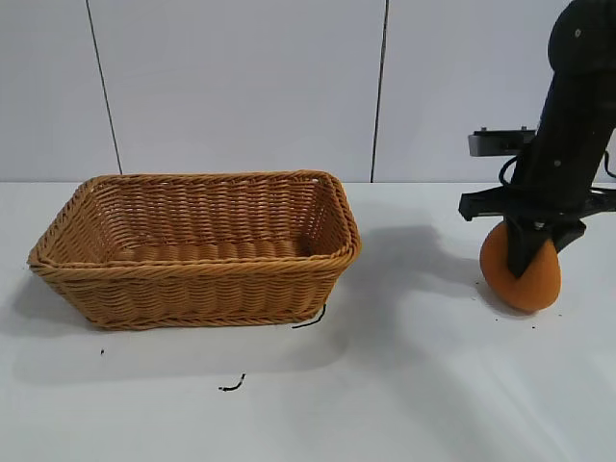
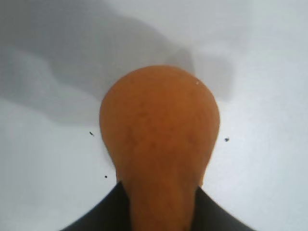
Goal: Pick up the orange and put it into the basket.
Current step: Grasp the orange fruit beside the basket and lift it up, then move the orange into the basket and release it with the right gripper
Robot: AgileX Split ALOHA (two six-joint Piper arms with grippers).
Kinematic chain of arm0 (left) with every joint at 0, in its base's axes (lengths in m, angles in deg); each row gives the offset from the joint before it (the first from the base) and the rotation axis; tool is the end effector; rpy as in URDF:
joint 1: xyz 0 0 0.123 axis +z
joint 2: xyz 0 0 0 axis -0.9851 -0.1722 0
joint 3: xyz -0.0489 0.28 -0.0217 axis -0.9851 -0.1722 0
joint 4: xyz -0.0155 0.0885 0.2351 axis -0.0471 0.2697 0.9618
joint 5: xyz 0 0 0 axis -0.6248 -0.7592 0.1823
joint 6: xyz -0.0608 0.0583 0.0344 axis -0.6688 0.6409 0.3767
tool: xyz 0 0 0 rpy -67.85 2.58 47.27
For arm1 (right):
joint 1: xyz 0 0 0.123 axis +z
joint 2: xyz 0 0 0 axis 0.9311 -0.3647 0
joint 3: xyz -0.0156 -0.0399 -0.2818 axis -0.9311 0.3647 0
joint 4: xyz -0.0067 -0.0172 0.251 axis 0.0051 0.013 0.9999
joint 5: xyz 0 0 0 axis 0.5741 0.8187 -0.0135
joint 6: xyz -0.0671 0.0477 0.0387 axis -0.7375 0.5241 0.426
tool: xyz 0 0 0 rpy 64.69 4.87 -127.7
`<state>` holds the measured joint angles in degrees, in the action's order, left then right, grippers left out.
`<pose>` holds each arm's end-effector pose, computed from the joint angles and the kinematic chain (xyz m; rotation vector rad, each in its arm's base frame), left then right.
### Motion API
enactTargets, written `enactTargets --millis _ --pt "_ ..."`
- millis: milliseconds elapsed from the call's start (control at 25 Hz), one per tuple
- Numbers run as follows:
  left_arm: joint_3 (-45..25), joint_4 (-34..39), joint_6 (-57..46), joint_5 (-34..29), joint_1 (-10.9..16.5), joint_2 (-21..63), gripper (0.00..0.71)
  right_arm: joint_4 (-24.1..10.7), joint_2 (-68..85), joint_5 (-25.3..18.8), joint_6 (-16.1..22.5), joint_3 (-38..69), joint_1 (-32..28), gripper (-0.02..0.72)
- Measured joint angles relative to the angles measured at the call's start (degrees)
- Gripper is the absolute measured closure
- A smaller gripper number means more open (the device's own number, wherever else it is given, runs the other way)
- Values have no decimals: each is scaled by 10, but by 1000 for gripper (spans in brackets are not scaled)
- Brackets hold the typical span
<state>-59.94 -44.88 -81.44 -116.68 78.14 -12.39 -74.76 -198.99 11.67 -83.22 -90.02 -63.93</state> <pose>-0.0052 -0.0042 0.2775 0.0374 2.0527 -0.0868 0.4011 0.0348 0.2245 -0.0837 2.8393 0.0549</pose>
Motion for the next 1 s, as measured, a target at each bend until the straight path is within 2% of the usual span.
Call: enactTargets --millis 160,360,560,760,1000 --pt "0 0 0 0 0 0 71 -1 11 -53 0 -83 0 607" --pt "0 0 0 0 0 0 71 1 10 -66 0 -157 0 607" --pt "0 0 0 0 0 0 71 26 -10 -74 0 -185 10 607" --pt "0 0 0 0 0 0 71 31 -32 -68 0 -186 77 607" --pt "0 0 0 0 0 0 71 38 -62 -19 0 -188 190 607"
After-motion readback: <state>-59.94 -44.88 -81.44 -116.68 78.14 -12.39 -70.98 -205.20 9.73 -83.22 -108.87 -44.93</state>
